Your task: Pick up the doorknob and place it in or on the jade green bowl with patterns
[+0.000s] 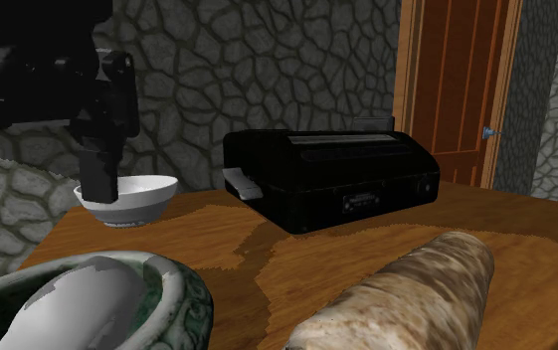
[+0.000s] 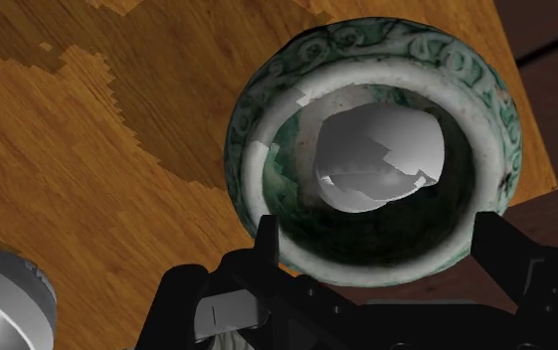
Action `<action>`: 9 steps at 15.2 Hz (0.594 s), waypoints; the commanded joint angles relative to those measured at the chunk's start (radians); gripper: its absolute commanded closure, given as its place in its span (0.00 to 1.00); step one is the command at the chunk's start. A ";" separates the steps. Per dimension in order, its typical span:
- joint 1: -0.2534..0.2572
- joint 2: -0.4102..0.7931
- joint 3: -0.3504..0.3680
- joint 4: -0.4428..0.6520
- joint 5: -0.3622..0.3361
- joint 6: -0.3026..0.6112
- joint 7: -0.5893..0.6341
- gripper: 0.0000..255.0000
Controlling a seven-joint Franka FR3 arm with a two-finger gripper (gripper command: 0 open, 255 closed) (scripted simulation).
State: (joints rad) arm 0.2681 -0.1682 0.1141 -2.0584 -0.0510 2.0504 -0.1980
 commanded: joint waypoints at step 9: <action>0.002 -0.026 0.001 0.054 0.005 -0.081 -0.003 0.00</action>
State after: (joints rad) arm 0.2699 -0.1940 0.1149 -2.0047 -0.0463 1.9699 -0.2012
